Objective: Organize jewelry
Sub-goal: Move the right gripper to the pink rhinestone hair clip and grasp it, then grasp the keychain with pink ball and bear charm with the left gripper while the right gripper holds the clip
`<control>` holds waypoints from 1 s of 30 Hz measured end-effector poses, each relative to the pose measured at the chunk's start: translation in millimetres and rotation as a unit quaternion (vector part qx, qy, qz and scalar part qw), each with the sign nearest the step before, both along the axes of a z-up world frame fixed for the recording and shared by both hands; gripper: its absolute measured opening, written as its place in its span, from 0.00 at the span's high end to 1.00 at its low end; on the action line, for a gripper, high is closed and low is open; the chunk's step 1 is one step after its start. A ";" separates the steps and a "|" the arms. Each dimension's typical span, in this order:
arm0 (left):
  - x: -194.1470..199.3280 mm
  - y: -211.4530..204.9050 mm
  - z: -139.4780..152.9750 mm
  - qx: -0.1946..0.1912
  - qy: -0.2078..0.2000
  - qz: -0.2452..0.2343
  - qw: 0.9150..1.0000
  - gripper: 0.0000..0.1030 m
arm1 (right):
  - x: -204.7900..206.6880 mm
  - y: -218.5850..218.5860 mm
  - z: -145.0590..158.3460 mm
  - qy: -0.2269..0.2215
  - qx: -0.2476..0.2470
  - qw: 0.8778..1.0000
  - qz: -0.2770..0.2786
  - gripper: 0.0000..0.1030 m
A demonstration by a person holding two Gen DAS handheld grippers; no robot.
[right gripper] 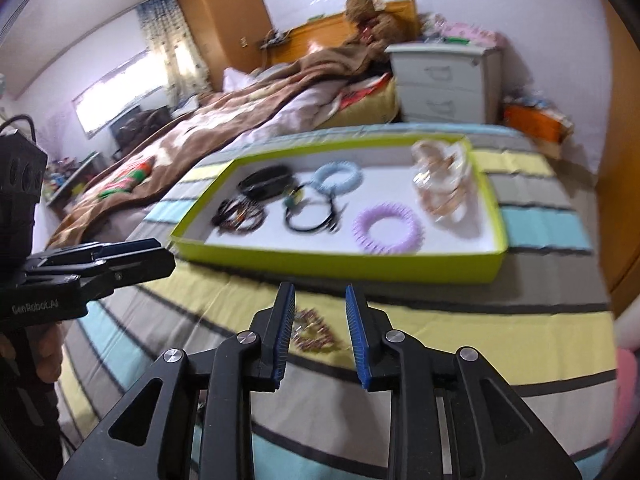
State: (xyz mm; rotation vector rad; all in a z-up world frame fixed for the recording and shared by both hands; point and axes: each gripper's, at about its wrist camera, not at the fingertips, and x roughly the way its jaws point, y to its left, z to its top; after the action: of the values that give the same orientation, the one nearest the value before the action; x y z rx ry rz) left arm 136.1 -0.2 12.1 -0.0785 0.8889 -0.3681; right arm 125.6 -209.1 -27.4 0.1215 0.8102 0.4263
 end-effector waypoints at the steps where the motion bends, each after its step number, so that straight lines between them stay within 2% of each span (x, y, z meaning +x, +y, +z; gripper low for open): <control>1: -4.3 2.8 -2.1 -0.002 0.002 0.002 1.000 0.50 | 0.7 1.9 -2.3 0.002 0.002 1.000 0.007 0.69; 2: -8.6 5.1 -4.6 -0.004 0.004 0.003 1.000 0.50 | 2.1 4.4 -4.8 0.008 0.003 1.000 0.017 0.57; 4: -16.0 8.8 -9.5 -0.007 0.008 0.006 1.000 0.50 | 4.1 9.2 -6.4 0.012 0.005 0.999 0.032 0.50; 9: -30.3 15.1 -19.9 -0.011 0.018 0.012 1.000 0.50 | 7.9 27.8 -12.2 0.022 -0.030 0.997 0.064 0.50; 13: -37.9 18.4 -23.6 -0.012 0.021 0.013 1.000 0.50 | 10.9 35.6 -19.5 0.032 -0.062 0.995 0.070 0.50; 22: -46.7 21.8 -28.2 -0.015 0.026 0.012 0.999 0.50 | -4.4 47.7 -21.5 0.008 -0.154 0.984 0.084 0.50; 24: -47.8 21.2 -28.4 -0.017 0.025 0.011 0.999 0.50 | -6.5 47.8 -21.3 0.007 -0.157 0.984 0.083 0.50; 25: -48.6 20.9 -28.6 -0.018 0.025 0.011 0.999 0.50 | -6.6 46.5 -20.9 0.008 -0.157 0.984 0.081 0.54; 26: -49.3 20.8 -29.1 -0.018 0.025 0.010 0.999 0.50 | -7.5 46.6 -20.4 0.007 -0.156 0.985 0.078 0.63; 28: -50.6 19.7 -29.6 -0.018 0.026 0.008 0.999 0.50 | -10.9 48.4 -19.6 0.002 -0.160 0.984 0.077 0.71; 30: -52.3 19.1 -29.7 -0.017 0.027 0.007 0.999 0.50 | -14.0 51.3 -19.2 -0.003 -0.168 0.983 0.077 0.74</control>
State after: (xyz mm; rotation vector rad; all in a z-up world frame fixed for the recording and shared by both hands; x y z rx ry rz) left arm 83.8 18.9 -17.6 -0.1270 0.9341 -0.3703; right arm 111.5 -157.8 -46.6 -0.2573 0.8772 0.4287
